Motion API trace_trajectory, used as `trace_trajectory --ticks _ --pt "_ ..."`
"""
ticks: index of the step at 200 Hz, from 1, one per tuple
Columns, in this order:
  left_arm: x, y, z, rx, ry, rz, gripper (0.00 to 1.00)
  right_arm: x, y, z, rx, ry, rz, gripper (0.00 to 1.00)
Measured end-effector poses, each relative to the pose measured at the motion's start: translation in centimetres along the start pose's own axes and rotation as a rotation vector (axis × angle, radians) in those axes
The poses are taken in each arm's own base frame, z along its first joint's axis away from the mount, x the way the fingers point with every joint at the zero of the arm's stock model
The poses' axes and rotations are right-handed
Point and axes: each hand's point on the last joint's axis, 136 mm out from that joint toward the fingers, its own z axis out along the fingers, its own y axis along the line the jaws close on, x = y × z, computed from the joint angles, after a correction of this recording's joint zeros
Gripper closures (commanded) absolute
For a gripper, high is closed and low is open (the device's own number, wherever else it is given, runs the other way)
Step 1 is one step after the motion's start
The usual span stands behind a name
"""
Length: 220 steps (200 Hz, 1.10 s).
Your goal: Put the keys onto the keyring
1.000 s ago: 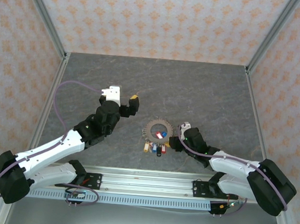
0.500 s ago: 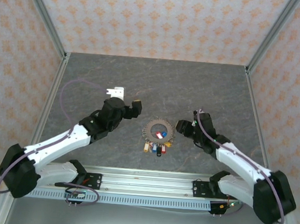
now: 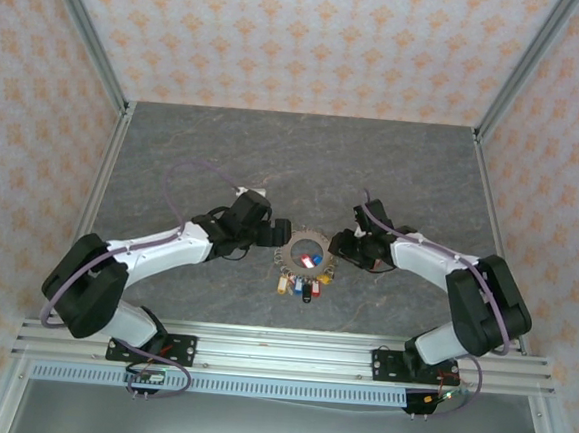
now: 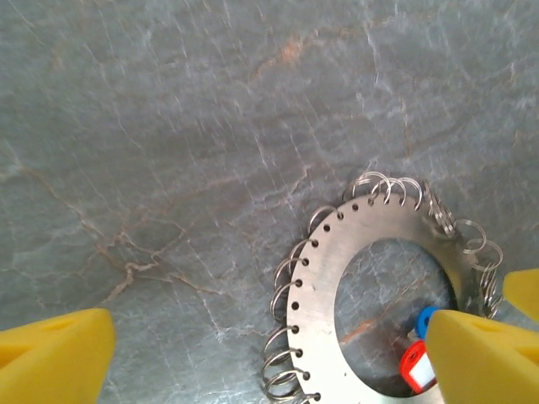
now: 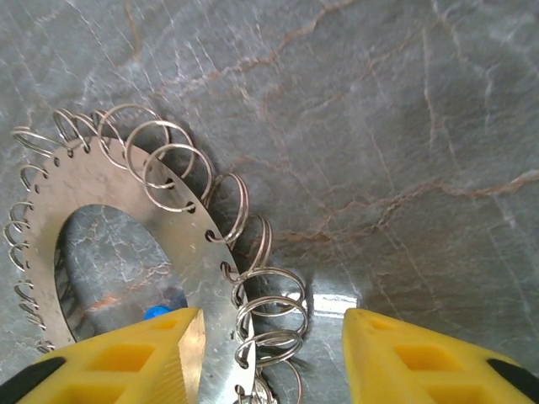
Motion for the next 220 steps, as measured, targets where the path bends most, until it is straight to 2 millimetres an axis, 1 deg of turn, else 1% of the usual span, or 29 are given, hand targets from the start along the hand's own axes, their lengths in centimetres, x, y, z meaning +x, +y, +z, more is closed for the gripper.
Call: trace_trajectory --ticks 13,19,23,27,31,44,56,72,85,98,120,148,167,180,195,220 --pt "0.7 -0.2 0.7 0.012 0.033 -0.013 0.29 0.2 0.0 0.1 -0.003 0.011 0.001 0.60" --pt "1.0 -0.2 1.1 0.013 0.045 -0.023 0.43 0.2 0.0 0.2 -0.005 0.014 0.001 0.61" --pt "1.3 -0.2 1.3 0.015 0.059 -0.016 0.50 0.3 0.1 0.2 -0.008 0.017 0.002 0.62" --pt "1.5 -0.2 1.6 0.014 0.071 -0.024 0.54 0.3 0.2 0.2 -0.013 0.019 0.002 0.62" --pt "1.8 -0.2 1.9 0.013 0.082 -0.026 0.56 0.4 0.2 0.2 -0.018 0.024 0.004 0.62" --pt "2.4 -0.3 2.7 0.013 0.116 -0.030 0.56 0.5 0.5 0.4 -0.034 0.034 0.004 0.60" --pt "3.0 -0.5 3.3 0.017 0.144 -0.031 0.59 0.7 0.6 0.7 -0.041 0.047 0.005 0.60" --pt "3.5 -0.7 4.0 0.018 0.171 -0.035 0.59 0.9 0.5 1.1 -0.043 0.065 0.009 0.59" --pt "3.8 -1.1 4.4 0.024 0.189 -0.031 0.60 0.9 0.5 1.1 -0.053 0.070 0.016 0.59" --pt "3.8 -1.4 4.9 0.024 0.196 -0.029 0.62 0.9 0.6 1.1 -0.060 0.074 0.017 0.59" --pt "4.0 -1.6 5.6 0.021 0.210 -0.041 0.69 0.8 0.7 1.1 -0.072 0.077 0.020 0.60" --pt "4.0 -1.7 6.0 0.018 0.216 -0.043 0.75 0.8 0.6 1.2 -0.089 0.078 0.027 0.61" --pt "3.9 -1.8 6.2 0.016 0.216 -0.043 0.76 0.8 0.6 1.2 -0.104 0.082 0.034 0.63" --pt "3.8 -1.8 6.4 0.011 0.216 -0.041 0.77 0.8 0.5 1.2 -0.120 0.084 0.038 0.67" --pt "3.8 -1.8 6.5 0.008 0.216 -0.039 0.79 0.8 0.5 1.2 -0.141 0.084 0.043 0.68" --pt "3.9 -1.8 7.0 0.000 0.223 -0.039 0.79 0.6 0.9 1.3 -0.177 0.078 0.033 0.71"
